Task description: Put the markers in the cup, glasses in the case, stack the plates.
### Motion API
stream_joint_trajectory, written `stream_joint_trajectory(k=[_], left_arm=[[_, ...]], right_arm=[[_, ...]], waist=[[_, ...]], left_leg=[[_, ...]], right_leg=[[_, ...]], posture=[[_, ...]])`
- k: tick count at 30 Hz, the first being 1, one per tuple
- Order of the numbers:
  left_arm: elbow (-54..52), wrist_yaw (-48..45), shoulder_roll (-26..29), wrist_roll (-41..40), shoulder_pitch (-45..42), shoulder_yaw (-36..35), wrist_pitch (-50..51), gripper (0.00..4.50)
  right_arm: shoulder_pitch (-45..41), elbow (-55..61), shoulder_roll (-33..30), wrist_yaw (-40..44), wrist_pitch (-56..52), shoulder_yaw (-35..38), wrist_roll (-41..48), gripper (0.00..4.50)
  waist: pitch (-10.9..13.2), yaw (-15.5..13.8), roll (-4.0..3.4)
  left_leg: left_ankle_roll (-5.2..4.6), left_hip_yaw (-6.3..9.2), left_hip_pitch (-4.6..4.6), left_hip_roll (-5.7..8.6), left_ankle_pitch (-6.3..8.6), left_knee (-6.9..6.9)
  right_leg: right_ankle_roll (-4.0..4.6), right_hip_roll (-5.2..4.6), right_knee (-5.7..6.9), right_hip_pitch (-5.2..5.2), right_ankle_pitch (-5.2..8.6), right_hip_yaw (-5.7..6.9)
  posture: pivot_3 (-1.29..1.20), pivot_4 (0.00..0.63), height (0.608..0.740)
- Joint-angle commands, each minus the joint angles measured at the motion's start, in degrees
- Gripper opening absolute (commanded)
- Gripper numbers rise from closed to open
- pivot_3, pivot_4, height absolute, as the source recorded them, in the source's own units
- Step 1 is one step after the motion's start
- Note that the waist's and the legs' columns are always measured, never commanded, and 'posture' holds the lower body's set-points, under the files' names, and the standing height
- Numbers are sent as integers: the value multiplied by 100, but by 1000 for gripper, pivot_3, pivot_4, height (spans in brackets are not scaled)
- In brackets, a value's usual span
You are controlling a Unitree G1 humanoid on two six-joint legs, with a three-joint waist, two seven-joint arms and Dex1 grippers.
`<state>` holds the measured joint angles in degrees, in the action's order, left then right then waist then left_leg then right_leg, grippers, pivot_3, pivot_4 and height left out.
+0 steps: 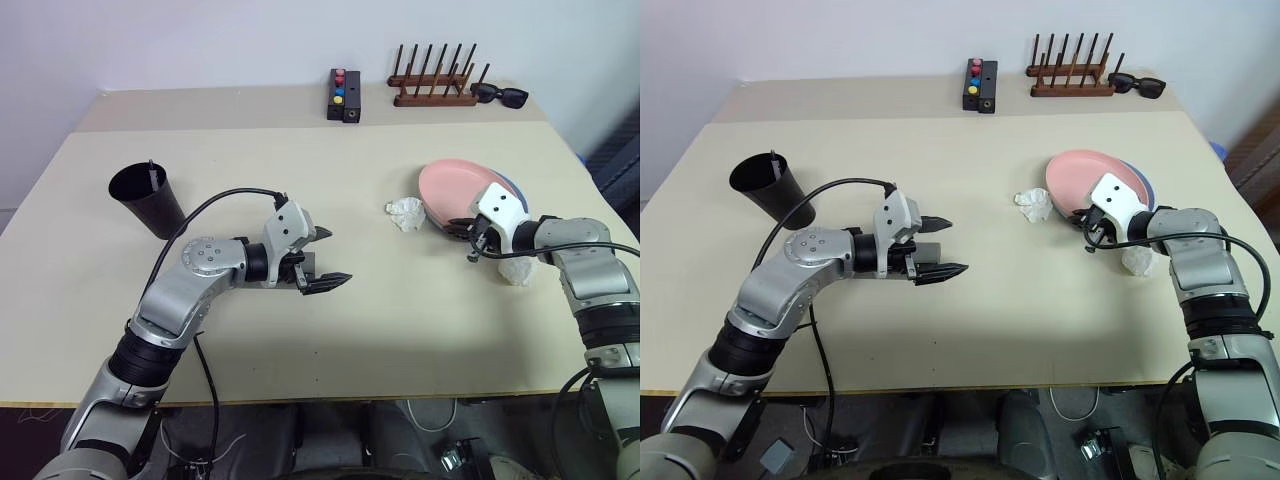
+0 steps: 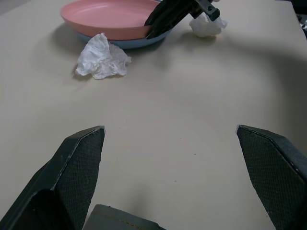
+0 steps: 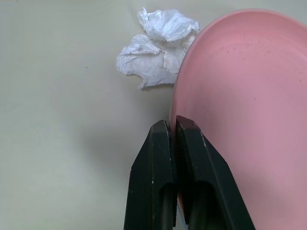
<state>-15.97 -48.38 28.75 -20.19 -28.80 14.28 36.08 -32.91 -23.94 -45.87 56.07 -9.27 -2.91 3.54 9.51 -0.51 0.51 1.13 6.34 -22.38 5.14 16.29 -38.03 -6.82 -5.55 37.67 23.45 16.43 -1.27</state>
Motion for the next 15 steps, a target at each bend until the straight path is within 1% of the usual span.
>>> stream_joint_trajectory(k=[1,6,10,13,15], left_arm=[[-206,5,27,-60,20,-137,-16,4500],[-210,10,49,-70,16,-138,-15,4500],[-184,10,53,-66,-6,-135,-24,4500],[-186,14,63,-65,-1,-135,-24,4500],[-186,15,68,-67,-4,-135,-20,4500]], right_arm=[[-51,13,59,50,-43,107,102,58],[-59,-25,41,-42,33,94,9,58],[-154,-308,2,-180,130,98,-104,58],[-212,-351,-76,-100,93,152,-53,935],[-220,-286,-145,-30,54,185,-22,1910]], waist=[[0,0,0],[0,0,0],[0,-7,0],[0,-11,0],[0,-4,0]], left_leg=[[0,0,0,0,0,0],[0,0,0,0,0,0],[0,0,0,0,0,0],[0,0,0,0,0,0],[0,0,0,1,0,0]], right_leg=[[0,0,0,0,0,0],[0,0,0,0,0,0],[0,0,0,0,0,0],[0,0,-1,-1,0,0],[0,0,-1,0,0,0]], posture=[[0,150,740],[0,150,740],[0,150,740],[0,150,740],[0,150,740]])
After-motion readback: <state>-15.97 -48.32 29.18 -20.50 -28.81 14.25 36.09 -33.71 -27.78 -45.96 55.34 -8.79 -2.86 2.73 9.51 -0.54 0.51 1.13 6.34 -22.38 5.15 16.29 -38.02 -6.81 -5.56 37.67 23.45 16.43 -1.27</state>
